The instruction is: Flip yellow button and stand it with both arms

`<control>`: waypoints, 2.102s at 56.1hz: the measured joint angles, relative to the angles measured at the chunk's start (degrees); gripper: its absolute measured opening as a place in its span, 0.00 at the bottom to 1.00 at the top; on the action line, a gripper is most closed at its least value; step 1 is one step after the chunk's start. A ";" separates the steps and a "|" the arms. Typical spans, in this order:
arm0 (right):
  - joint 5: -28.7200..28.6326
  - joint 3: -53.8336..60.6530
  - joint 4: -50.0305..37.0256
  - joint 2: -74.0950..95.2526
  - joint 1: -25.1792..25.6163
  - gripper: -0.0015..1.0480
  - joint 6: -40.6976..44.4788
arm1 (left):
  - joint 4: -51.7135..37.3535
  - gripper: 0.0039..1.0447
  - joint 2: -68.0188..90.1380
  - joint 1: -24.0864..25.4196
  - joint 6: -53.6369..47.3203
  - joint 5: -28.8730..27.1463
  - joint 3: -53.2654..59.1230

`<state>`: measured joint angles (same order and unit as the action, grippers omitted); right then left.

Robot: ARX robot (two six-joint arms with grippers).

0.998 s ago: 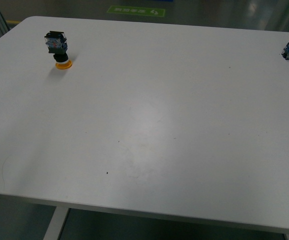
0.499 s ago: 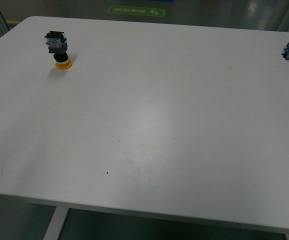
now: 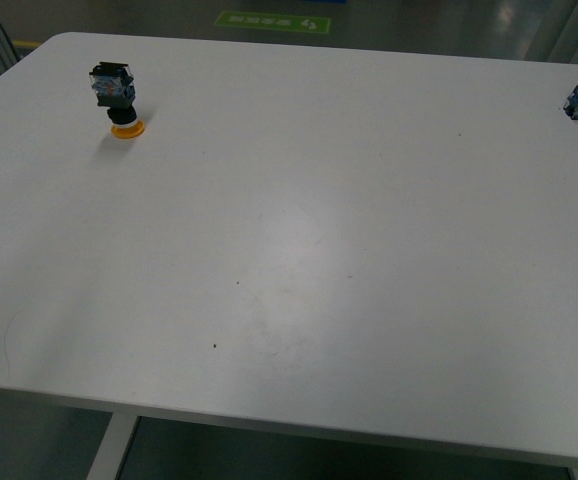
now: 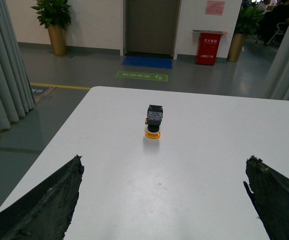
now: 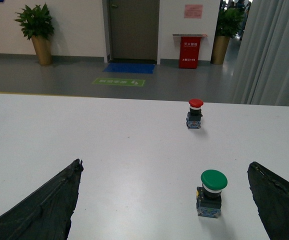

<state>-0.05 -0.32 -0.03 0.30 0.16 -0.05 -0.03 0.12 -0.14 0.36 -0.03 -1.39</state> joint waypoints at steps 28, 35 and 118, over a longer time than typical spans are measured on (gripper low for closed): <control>0.00 0.00 0.00 -0.09 0.00 0.93 0.00 | -31.17 0.94 66.05 28.26 -2.21 10.95 -20.41; 0.00 0.00 0.00 -0.09 0.00 0.93 0.00 | -39.98 0.94 80.35 26.99 -4.57 10.99 -26.23; 0.00 0.00 0.00 -0.09 0.00 0.93 0.00 | -30.64 0.94 125.17 -0.63 -1.79 5.27 -71.23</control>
<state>-0.05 -0.32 -0.03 0.21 0.16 -0.05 -30.68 125.29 -0.78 -1.43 5.23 -72.62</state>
